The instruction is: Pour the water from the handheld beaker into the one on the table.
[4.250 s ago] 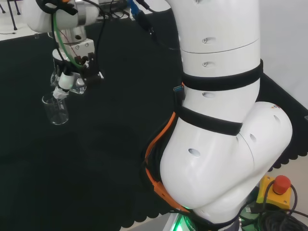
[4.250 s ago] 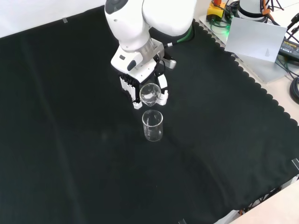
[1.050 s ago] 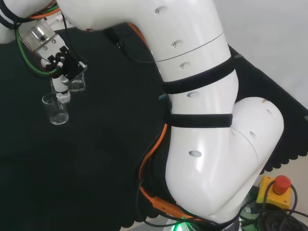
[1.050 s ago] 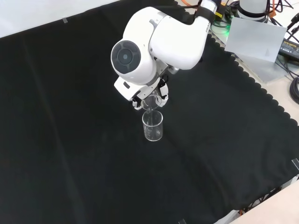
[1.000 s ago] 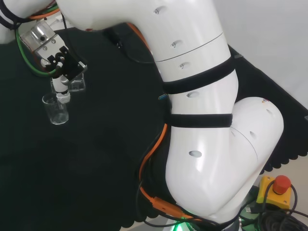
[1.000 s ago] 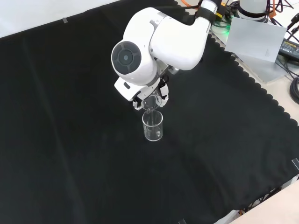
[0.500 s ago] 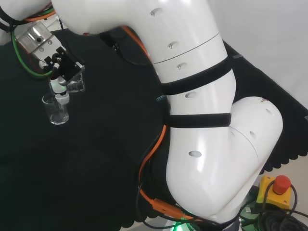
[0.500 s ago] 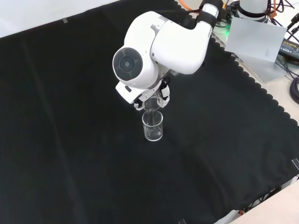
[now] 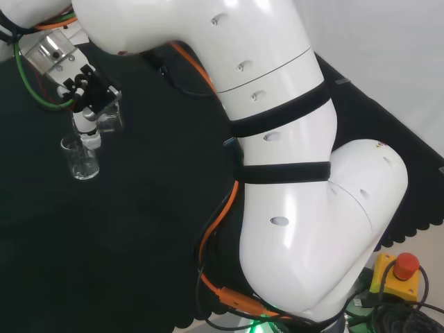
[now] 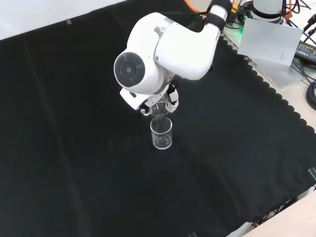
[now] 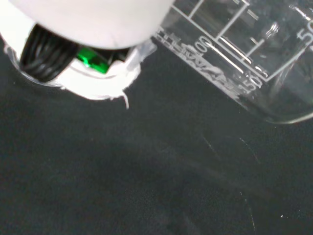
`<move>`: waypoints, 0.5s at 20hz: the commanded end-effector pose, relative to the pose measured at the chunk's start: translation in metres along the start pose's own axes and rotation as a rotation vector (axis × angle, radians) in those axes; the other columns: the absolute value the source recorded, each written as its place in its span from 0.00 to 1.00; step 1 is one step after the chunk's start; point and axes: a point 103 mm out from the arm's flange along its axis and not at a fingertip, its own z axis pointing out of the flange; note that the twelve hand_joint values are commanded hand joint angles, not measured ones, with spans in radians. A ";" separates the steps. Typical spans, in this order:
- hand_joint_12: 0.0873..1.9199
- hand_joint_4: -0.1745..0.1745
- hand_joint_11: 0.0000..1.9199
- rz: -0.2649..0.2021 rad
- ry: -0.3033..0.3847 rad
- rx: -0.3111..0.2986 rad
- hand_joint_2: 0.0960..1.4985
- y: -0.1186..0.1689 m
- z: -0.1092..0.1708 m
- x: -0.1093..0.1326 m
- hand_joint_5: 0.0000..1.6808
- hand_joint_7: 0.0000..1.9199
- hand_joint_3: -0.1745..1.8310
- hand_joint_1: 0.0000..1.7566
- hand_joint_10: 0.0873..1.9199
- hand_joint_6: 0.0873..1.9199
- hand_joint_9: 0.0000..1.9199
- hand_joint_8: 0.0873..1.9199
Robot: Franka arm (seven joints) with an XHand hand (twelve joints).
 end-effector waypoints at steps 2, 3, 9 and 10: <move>0.35 0.15 0.72 0.000 -0.016 0.009 0.35 0.000 0.003 -0.003 0.94 0.95 0.41 0.69 0.00 0.00 0.90 0.00; 0.35 0.15 0.72 -0.002 -0.013 0.007 0.35 0.000 0.004 -0.006 0.94 0.95 0.41 0.69 0.00 0.00 0.90 0.00; 0.35 0.15 0.72 -0.001 -0.013 0.005 0.35 0.000 0.003 -0.008 0.94 0.95 0.41 0.69 0.00 0.00 0.90 0.00; 0.35 0.15 0.72 0.000 -0.018 0.007 0.35 0.000 0.003 -0.008 0.94 0.95 0.41 0.69 0.00 0.00 0.90 0.00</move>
